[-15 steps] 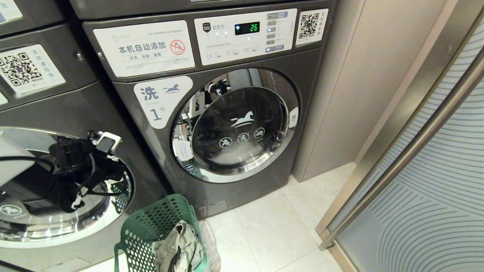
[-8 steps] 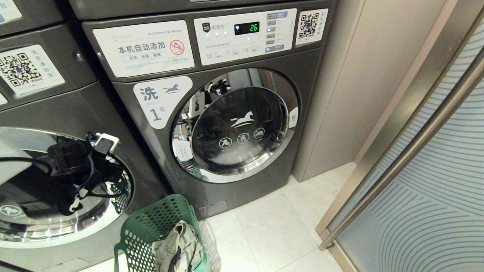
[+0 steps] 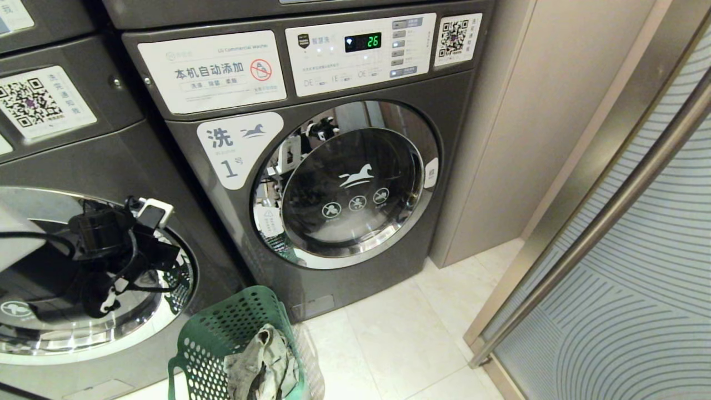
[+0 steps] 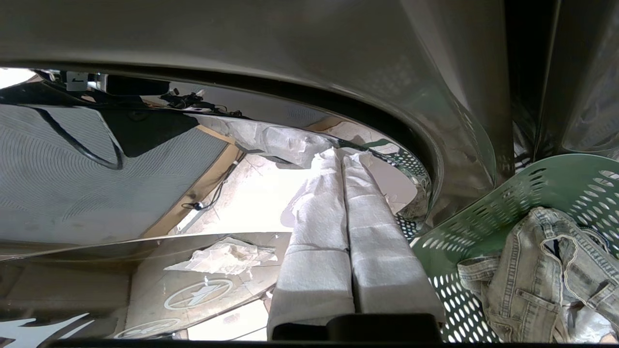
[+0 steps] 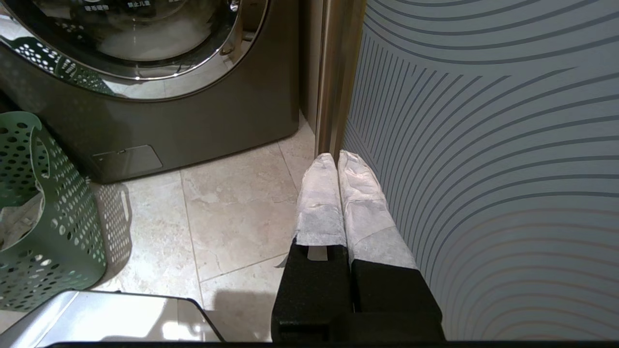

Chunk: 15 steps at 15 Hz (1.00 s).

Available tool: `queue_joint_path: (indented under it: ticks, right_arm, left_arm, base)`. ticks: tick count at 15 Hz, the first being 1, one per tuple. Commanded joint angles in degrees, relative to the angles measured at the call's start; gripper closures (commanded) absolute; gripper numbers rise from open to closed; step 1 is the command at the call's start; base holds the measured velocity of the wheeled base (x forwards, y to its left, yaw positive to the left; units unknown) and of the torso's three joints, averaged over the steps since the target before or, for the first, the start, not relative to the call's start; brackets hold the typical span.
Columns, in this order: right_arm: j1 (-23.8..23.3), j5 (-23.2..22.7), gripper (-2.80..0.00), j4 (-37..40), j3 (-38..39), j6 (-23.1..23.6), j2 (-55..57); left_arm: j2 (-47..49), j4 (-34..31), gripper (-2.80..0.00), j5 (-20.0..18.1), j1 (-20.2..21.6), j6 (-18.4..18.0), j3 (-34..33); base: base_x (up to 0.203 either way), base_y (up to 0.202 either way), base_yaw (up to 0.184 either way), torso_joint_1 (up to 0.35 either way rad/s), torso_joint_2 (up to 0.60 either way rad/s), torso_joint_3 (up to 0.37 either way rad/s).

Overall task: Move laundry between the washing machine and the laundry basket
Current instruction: Press the washing machine switch

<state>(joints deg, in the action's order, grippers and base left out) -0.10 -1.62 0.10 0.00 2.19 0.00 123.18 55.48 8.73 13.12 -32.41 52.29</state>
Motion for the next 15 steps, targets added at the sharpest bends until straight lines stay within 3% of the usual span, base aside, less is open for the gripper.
queue_joint_path:
  ticks: [1, 15]
  right_arm:
    - [0.0, 0.0, 0.00, 0.0, 0.0, 0.1, 0.0]
    - [0.0, 0.0, 0.00, 0.0, 0.0, 0.0, 0.0]
  left_arm:
    - [1.0, 0.2, 0.00, 0.1, -0.1, -0.2, 0.0]
    - [3.0, 0.8, 0.00, 1.5, -0.5, -0.5, 1.9]
  base:
    - [0.000, 0.000, 0.000, 0.000, 0.00, 0.000]
    - [0.000, 0.000, 0.000, 0.000, 0.00, 0.000]
